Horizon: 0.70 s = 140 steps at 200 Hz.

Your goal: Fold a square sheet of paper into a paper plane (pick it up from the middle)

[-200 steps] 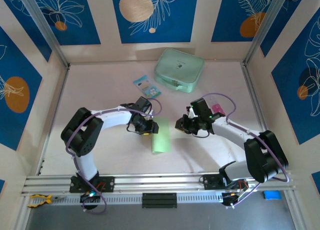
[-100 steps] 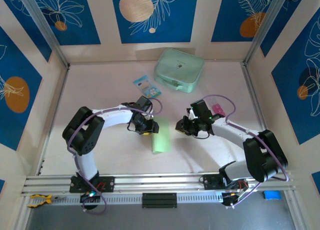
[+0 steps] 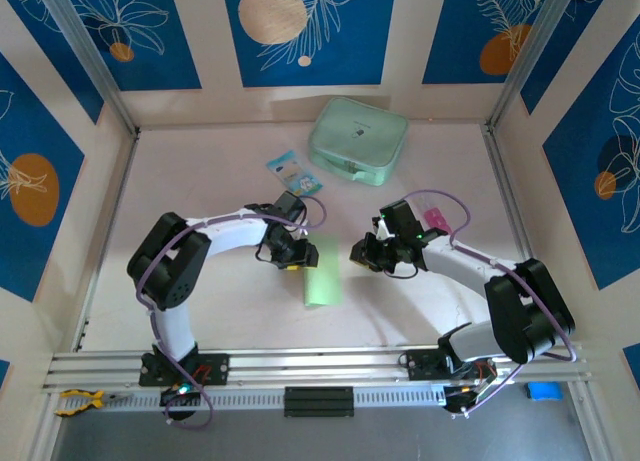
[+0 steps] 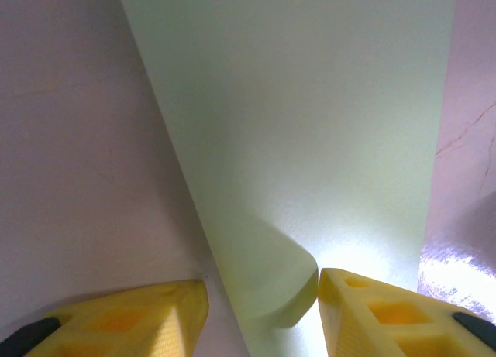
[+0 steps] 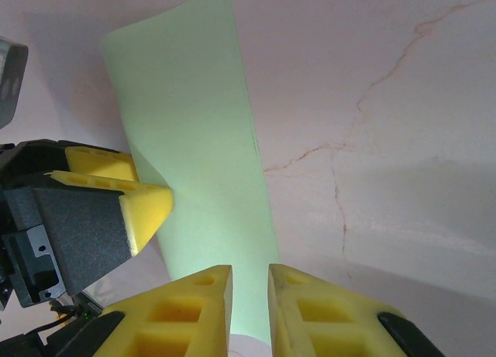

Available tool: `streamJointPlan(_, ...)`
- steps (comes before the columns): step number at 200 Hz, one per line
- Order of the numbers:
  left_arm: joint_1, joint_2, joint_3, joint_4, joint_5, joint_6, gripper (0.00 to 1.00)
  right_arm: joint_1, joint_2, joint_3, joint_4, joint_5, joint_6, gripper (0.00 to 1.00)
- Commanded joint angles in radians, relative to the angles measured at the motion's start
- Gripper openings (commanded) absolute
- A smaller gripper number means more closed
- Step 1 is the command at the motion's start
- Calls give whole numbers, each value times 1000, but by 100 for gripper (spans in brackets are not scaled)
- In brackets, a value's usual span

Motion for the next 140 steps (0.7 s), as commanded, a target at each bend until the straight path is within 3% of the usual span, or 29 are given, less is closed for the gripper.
streamJointPlan(1, -12, 81, -8, 29, -91, 37, 48, 5, 8, -13, 0, -5, 13, 21)
streamJointPlan(140, -11, 111, -5, 49, -77, 36, 48, 25, 39, -7, 19, -8, 15, 21)
